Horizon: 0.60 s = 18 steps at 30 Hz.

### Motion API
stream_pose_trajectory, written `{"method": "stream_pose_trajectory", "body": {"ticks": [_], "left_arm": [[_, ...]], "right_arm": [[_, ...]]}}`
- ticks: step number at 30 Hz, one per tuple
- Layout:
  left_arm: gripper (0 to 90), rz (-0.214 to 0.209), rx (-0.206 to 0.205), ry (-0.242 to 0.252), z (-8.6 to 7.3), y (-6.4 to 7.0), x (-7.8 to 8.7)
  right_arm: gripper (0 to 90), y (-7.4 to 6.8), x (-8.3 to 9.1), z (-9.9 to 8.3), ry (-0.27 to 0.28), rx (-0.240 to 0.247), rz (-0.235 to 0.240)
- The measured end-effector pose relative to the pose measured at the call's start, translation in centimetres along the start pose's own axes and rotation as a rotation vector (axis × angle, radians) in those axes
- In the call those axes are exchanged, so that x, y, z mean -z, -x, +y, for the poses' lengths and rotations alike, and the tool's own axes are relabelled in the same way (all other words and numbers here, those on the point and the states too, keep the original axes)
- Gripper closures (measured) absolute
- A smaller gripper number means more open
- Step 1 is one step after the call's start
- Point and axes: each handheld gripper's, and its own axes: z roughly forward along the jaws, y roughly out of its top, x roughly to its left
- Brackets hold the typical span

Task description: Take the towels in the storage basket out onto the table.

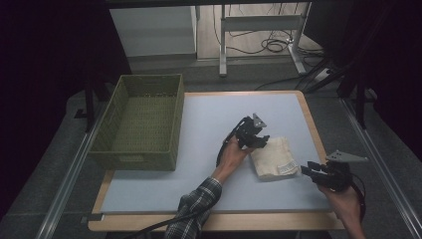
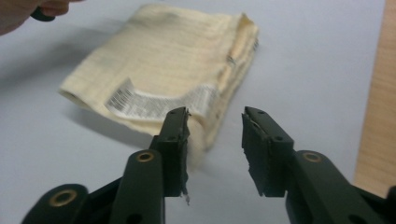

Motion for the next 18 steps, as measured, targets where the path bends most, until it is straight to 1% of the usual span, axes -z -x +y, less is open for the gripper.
{"method": "stream_pose_trajectory", "body": {"ticks": [3,5,7,10,12,14,15,16,18], "left_arm": [[40.2,0.008,0.007,-0.008,-0.8,-0.6,0.5],[38.9,0.009,0.018,-0.013,-1.4,-0.8,0.7],[37.8,0.012,0.026,-0.015,-1.8,-1.0,0.9],[36.3,0.009,0.031,-0.022,-2.4,-1.3,1.1],[36.0,0.011,0.035,-0.026,-2.7,-1.5,1.1],[35.6,0.010,0.040,-0.026,-2.9,-1.6,1.2],[35.6,0.009,0.039,-0.030,-3.0,-1.6,1.2],[35.6,0.010,0.042,-0.029,-3.1,-1.6,1.2],[35.6,0.012,0.043,-0.032,-3.2,-1.7,1.2]], "right_arm": [[53.8,-0.6,-0.7,0.9,-0.015,0.008,0.003],[52.4,-0.8,-1.5,1.3,-0.030,0.009,-0.003],[51.0,-0.9,-2.5,1.4,-0.053,0.012,-0.019],[48.0,-0.7,-3.7,1.1,-0.101,-0.010,-0.042],[46.0,-0.7,-4.3,0.8,-0.130,-0.004,-0.054],[43.4,-0.8,-4.8,0.4,-0.164,-0.005,-0.051],[43.3,-0.9,-5.0,0.3,-0.162,-0.015,-0.046],[44.0,-1.0,-5.0,0.3,-0.162,-0.026,-0.051],[49.7,-1.2,-4.9,0.4,-0.176,-0.042,-0.054]]}}
